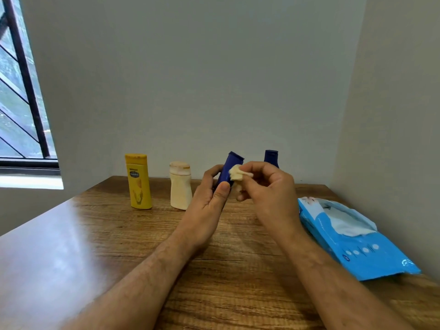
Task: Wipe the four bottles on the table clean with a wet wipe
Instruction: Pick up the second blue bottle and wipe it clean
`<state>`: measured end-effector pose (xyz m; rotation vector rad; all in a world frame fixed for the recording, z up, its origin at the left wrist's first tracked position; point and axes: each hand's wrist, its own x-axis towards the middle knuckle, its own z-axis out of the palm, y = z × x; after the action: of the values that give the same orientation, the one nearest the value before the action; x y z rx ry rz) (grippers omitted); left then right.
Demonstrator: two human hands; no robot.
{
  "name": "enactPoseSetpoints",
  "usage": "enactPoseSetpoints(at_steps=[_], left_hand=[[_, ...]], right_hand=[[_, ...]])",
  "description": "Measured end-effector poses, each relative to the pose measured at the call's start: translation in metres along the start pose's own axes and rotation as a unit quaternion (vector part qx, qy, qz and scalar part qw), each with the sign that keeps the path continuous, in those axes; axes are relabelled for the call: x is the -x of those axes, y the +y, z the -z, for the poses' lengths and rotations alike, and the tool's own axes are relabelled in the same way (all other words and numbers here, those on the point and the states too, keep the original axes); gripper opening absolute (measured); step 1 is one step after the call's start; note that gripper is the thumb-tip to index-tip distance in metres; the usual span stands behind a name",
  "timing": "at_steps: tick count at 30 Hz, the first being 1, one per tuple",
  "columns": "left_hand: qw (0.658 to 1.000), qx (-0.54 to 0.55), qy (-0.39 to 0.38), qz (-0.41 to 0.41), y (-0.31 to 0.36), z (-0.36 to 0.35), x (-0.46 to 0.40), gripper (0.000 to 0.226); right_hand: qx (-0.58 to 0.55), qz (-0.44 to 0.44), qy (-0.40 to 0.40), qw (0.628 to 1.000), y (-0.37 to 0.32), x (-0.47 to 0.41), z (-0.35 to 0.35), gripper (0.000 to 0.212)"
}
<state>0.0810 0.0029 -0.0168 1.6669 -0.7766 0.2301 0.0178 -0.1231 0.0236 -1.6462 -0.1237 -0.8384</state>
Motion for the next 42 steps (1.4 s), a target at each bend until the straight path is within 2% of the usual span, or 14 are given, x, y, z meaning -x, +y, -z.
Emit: enactPoseSetpoints(at_steps=[3,7,9,13,17,20,23,25,28,32,35,37,39,42], left_hand=[[1.000,-0.019,0.009,-0.008,-0.001,0.002,0.000,0.055],[0.998,-0.055,0.001,-0.027,0.002,-0.001,0.002,0.051],[0.998,-0.055,-0.009,-0.036,0.005,-0.005,0.005,0.049],[0.998,-0.036,0.007,-0.058,0.010,-0.004,0.006,0.039],[0.998,0.023,-0.001,-0.058,0.011,-0.003,0.007,0.036],[0.998,0.057,0.007,-0.037,0.010,-0.002,0.007,0.044],[0.999,-0.007,0.007,-0.048,0.008,0.001,0.007,0.045],[0.996,-0.065,0.010,-0.059,0.008,0.001,0.007,0.051],[0.989,-0.126,0.031,-0.072,0.004,0.000,0.006,0.063],[0.979,-0.170,0.049,-0.106,0.005,-0.002,0.007,0.053],[0.993,-0.077,0.021,-0.084,0.013,-0.006,0.007,0.040],[0.997,-0.021,0.030,-0.068,0.014,-0.005,0.005,0.040],[0.997,-0.015,0.035,-0.067,0.014,-0.002,0.005,0.044],[0.998,-0.013,0.010,-0.055,0.016,-0.003,0.009,0.041]], right_hand=[[0.035,0.035,0.022,0.999,0.001,0.002,-0.007,0.011],[-0.071,-0.095,0.085,0.989,0.003,-0.006,-0.001,0.010],[-0.129,-0.122,0.067,0.982,0.002,-0.008,0.002,0.013],[-0.199,-0.115,0.040,0.972,-0.003,-0.008,0.002,0.015],[-0.343,-0.179,0.005,0.922,-0.006,-0.008,0.001,0.013],[-0.278,-0.126,-0.028,0.952,-0.006,-0.008,0.004,0.011],[-0.179,-0.055,-0.032,0.982,-0.006,-0.004,0.002,0.011],[-0.161,-0.042,-0.011,0.986,-0.007,-0.002,-0.003,0.010],[-0.182,-0.090,0.038,0.978,-0.006,-0.002,-0.006,0.009],[-0.234,-0.179,0.078,0.952,-0.001,-0.005,-0.004,0.009],[-0.248,-0.164,0.044,0.954,-0.003,-0.007,0.000,0.009],[-0.243,-0.134,0.019,0.961,-0.006,-0.008,0.002,0.009],[-0.225,-0.113,0.009,0.968,-0.006,-0.008,0.003,0.010],[-0.203,-0.133,0.037,0.969,-0.002,-0.009,0.004,0.010]])
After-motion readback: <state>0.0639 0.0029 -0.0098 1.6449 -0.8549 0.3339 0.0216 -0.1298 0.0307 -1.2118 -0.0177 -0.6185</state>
